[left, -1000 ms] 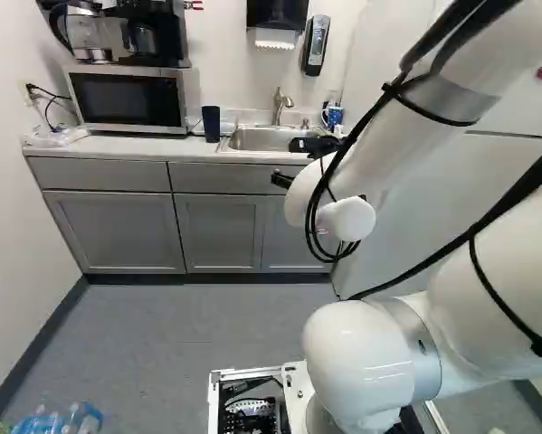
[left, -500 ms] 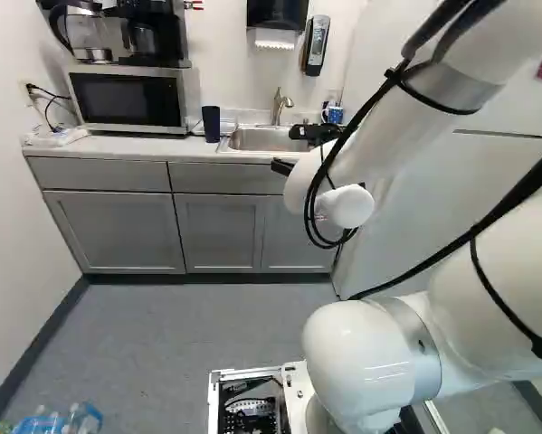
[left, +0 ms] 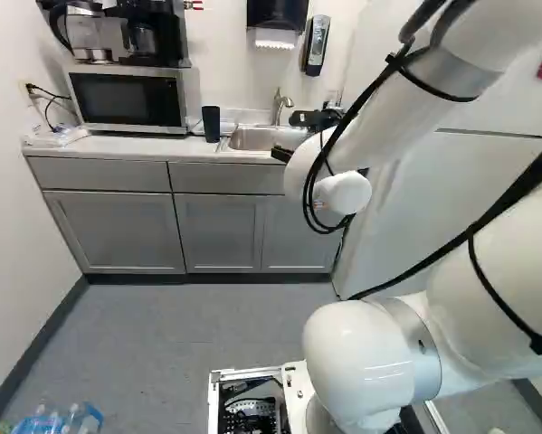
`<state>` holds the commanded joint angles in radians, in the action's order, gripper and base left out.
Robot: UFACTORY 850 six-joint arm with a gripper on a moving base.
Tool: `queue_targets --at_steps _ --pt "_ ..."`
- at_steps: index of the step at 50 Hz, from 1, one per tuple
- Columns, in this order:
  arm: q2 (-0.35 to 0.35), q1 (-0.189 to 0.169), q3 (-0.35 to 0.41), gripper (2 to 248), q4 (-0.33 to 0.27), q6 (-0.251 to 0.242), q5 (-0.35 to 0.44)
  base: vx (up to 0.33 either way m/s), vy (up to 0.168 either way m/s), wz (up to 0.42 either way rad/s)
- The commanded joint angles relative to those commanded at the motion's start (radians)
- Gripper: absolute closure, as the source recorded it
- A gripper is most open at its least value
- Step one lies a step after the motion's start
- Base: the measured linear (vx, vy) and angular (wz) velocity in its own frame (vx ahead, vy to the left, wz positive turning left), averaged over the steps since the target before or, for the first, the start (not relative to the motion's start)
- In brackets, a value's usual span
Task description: Rinse the cup and place it in the tray
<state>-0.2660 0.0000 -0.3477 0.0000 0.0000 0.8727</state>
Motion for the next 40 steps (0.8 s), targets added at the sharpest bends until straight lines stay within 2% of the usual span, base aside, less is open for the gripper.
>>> queue_targets --at_steps 16,40 --pt "0.01 0.0 -0.045 3 0.0 0.0 -0.008 0.0 0.0 0.0" --pt "0.023 0.0 -0.11 3 0.0 0.0 -0.062 0.0 0.0 0.0"
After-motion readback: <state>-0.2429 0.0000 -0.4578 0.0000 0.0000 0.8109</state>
